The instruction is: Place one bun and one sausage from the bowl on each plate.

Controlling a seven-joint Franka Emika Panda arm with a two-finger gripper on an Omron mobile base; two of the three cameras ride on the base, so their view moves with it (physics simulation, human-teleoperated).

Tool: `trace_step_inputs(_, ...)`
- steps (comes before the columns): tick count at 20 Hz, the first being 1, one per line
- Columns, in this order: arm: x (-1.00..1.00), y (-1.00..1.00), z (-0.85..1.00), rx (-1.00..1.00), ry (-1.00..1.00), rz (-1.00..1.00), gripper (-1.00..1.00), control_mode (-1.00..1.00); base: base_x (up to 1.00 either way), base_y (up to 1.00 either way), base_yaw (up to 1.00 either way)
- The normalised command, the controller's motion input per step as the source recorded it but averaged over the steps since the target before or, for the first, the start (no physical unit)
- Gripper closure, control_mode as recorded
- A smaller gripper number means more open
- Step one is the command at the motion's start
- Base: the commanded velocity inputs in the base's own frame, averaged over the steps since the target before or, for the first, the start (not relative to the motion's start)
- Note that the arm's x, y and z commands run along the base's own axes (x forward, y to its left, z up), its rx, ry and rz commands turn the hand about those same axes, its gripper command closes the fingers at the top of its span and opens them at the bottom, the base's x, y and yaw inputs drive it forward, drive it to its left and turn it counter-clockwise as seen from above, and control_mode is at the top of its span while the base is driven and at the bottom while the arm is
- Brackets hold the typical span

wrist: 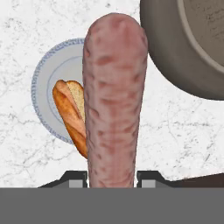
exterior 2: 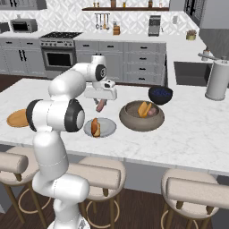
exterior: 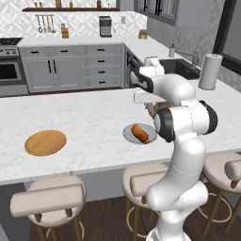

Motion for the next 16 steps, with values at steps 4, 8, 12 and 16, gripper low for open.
trace_step_inputs(4, 0.08, 0.10, -0.32, -0.12, 0.04, 0.18, 1.00, -1.00, 0.00, 0.00, 0.00)
trace_step_inputs(8, 0.20, 0.00, -0.40, -0.07, 0.13, 0.23, 1.00, -1.00, 0.00, 0.00, 0.00)
trace_step_inputs(12, 0.04, 0.00, -0.45, 0.00, 0.12, 0.19, 1.00, -1.00, 0.00, 0.00, 0.00)
trace_step_inputs(16, 0.22, 0.00, -0.32, 0.00, 0.09, 0.15, 1.00, -1.00, 0.00, 0.00, 0.00)
